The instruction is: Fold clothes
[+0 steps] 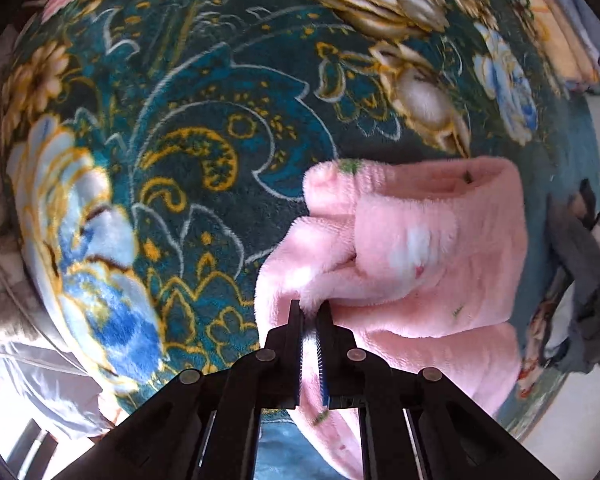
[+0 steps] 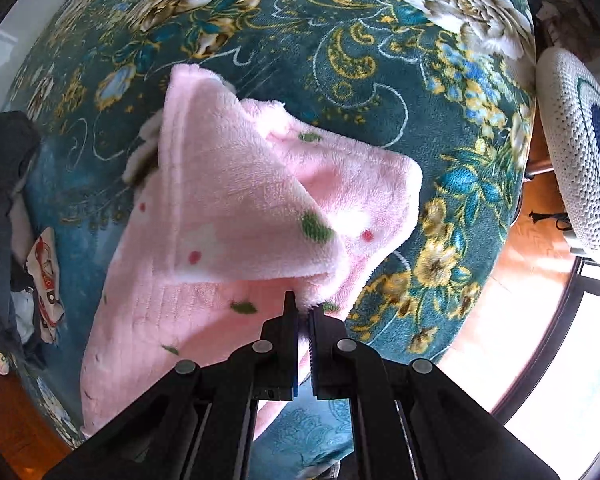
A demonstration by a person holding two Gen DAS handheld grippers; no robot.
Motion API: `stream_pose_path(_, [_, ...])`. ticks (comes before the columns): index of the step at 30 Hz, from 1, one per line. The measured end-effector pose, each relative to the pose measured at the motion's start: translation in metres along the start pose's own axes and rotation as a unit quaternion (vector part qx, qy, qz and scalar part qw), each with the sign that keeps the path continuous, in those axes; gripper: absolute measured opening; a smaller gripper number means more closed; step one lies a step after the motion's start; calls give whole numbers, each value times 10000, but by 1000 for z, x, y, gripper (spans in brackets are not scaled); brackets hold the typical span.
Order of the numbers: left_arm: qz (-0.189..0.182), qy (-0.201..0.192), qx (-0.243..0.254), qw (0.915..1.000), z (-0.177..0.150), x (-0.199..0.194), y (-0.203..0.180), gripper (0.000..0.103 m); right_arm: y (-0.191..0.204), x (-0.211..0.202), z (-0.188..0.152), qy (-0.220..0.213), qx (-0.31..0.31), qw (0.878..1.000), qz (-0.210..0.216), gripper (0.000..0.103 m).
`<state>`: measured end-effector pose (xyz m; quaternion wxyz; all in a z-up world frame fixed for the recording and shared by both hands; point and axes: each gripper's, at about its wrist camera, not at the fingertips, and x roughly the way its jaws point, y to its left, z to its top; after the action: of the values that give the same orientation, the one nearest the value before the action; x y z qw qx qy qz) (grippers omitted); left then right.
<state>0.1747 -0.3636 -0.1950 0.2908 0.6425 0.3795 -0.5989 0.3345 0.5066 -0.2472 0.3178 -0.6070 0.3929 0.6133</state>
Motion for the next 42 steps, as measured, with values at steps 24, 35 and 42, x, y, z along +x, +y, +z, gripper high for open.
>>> stream_pose_path(24, [868,157,-175,9959,3,7,-25,44,112,13,16,-535,-2681,9599,-617,49])
stream_pose_path(35, [1198,114,-40,9927,8,19,-30,58,39,-28,66,-813,-1446,9826,-837,5])
stream_pose_path(42, [783,82,-6,9969,11,25,-17,65,16,-31,91,-935,-1188,9798,-1311,12])
